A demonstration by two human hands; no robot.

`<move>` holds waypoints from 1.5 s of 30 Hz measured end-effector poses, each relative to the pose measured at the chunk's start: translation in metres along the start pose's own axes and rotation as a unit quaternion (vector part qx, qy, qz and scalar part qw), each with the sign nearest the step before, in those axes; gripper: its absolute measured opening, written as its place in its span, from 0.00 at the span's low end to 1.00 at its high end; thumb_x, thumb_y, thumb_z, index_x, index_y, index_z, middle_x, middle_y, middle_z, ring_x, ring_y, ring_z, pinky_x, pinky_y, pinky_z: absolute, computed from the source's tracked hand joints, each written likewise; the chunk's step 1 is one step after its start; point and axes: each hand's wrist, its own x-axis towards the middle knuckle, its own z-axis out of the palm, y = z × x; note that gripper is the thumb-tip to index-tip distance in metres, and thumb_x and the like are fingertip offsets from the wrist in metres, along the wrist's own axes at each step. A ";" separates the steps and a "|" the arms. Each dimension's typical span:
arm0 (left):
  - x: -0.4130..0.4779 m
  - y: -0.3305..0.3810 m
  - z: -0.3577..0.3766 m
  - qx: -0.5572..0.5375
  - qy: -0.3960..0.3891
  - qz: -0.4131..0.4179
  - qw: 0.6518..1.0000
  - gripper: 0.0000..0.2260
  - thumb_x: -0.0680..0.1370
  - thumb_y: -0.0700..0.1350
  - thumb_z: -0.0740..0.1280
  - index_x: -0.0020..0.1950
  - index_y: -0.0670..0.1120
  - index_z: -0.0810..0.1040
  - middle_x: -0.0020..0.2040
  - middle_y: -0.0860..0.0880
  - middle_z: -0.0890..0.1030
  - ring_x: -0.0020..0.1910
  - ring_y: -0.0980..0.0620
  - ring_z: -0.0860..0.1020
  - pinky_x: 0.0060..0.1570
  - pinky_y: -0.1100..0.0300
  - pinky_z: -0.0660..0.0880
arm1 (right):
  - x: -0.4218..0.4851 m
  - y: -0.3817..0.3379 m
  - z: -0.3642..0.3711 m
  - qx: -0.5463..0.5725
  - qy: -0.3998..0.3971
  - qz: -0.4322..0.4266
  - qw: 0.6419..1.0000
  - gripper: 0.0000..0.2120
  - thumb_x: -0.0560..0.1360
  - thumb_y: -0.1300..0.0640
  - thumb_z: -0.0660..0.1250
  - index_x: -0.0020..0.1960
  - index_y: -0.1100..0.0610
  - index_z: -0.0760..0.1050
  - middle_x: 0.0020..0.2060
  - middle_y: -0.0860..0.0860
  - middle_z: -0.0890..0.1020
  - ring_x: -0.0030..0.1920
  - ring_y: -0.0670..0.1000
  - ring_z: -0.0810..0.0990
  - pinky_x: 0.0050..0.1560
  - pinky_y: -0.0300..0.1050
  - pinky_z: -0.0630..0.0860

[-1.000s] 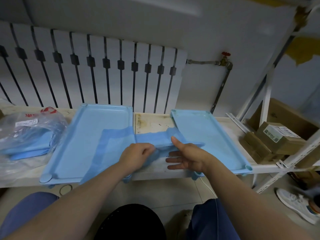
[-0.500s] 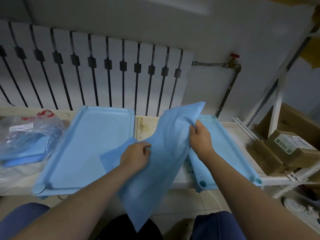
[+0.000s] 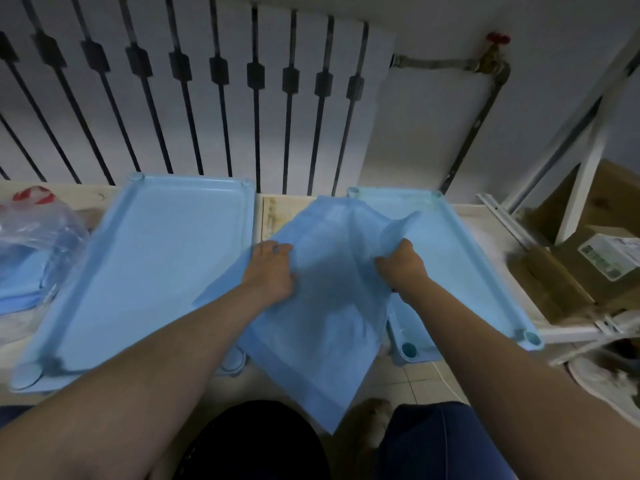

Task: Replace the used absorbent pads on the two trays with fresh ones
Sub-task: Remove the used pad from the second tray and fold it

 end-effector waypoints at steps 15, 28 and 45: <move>0.013 0.016 0.009 0.143 -0.078 -0.064 0.985 0.30 0.75 0.65 0.59 0.72 0.52 0.60 0.73 0.38 0.55 0.70 0.35 0.57 0.68 0.46 0.59 | 0.014 -0.012 -0.017 0.027 0.134 -0.137 0.981 0.28 0.78 0.64 0.56 0.75 0.47 0.60 0.48 0.55 0.78 0.53 0.57 0.78 0.52 0.44 0.71; -0.023 0.033 0.016 0.218 -0.042 -0.058 0.973 0.22 0.80 0.58 0.55 0.69 0.47 0.65 0.66 0.41 0.64 0.65 0.40 0.64 0.63 0.49 0.62 | -0.019 0.030 -0.004 -0.133 -0.026 -0.087 0.987 0.26 0.75 0.55 0.64 0.72 0.51 0.66 0.69 0.56 0.68 0.66 0.59 0.72 0.63 0.49 0.70; -0.038 0.050 0.048 0.123 -0.055 0.108 0.985 0.30 0.80 0.61 0.53 0.78 0.52 0.51 0.79 0.46 0.46 0.77 0.44 0.43 0.74 0.43 0.41 | -0.007 0.021 -0.018 -0.168 -0.042 -0.145 0.974 0.35 0.74 0.60 0.64 0.77 0.46 0.54 0.66 0.60 0.70 0.64 0.60 0.72 0.61 0.46 0.70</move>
